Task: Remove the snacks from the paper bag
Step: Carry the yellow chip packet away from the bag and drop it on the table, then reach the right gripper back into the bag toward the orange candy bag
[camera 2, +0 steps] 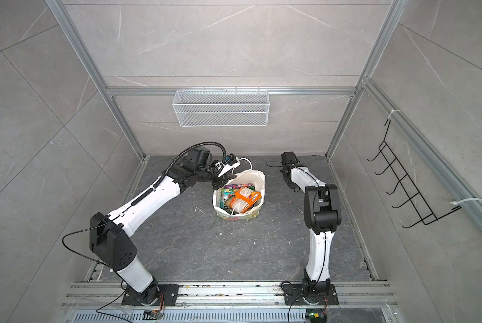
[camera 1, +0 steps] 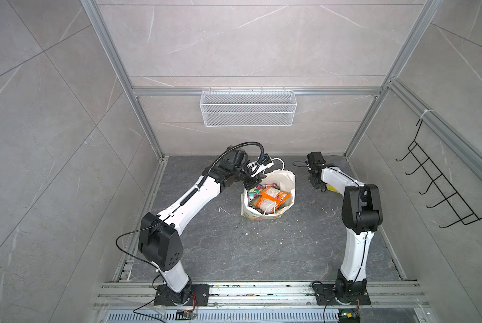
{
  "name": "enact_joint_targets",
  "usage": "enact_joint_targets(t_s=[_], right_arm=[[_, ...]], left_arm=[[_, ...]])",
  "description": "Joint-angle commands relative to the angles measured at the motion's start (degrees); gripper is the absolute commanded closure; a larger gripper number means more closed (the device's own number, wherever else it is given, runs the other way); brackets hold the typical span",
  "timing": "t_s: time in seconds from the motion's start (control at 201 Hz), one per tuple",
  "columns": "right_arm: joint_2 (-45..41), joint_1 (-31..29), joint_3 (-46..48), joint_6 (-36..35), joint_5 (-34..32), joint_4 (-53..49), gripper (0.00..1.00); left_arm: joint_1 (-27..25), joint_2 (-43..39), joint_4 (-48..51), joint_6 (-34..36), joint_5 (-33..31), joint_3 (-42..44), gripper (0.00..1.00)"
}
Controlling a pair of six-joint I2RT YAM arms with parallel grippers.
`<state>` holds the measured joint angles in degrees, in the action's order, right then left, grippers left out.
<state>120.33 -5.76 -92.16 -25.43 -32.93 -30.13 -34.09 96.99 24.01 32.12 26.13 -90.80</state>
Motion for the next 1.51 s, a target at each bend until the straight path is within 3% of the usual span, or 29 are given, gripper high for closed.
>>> enact_joint_targets(t_s=[0.0,0.114,0.229,0.358,0.587,0.836,1.05,1.289,1.503], right_arm=[[0.51,0.13,-2.06,-0.26,-1.00,0.61,0.62],[-0.06,0.10,-3.34,1.92,0.76,-1.60,0.48],[-4.00,0.13,-4.50,6.43,6.48,-4.14,0.46],[-12.38,0.13,-5.33,17.37,16.59,-7.97,0.45],[-34.25,-0.20,6.61,32.61,48.61,0.41,0.58],[-52.80,-4.90,17.74,36.82,68.45,4.47,0.72],[-56.70,-20.14,20.72,29.97,64.20,-5.73,0.79],[-52.92,-25.68,27.48,37.92,56.69,-0.93,0.83],[-48.53,-31.48,26.95,39.43,47.14,-0.59,0.84]], left_arm=[[-0.28,0.63,-1.57,0.27,3.44,-3.21,1.00],[-0.28,0.92,-1.70,0.34,3.43,-3.34,1.00],[-0.30,0.96,-2.03,0.18,3.64,-3.23,1.00],[-0.31,1.05,-2.21,-0.20,4.12,-3.17,1.00],[-0.28,-0.06,-1.47,-0.39,5.72,-3.40,1.00],[-0.35,-2.11,-0.27,0.33,7.08,-1.48,1.00],[-0.28,-3.41,0.01,0.34,9.63,0.27,1.00],[-0.37,-5.73,-0.08,0.38,10.70,2.61,1.00],[-0.38,-7.91,-0.75,-0.10,10.60,5.39,1.00]])
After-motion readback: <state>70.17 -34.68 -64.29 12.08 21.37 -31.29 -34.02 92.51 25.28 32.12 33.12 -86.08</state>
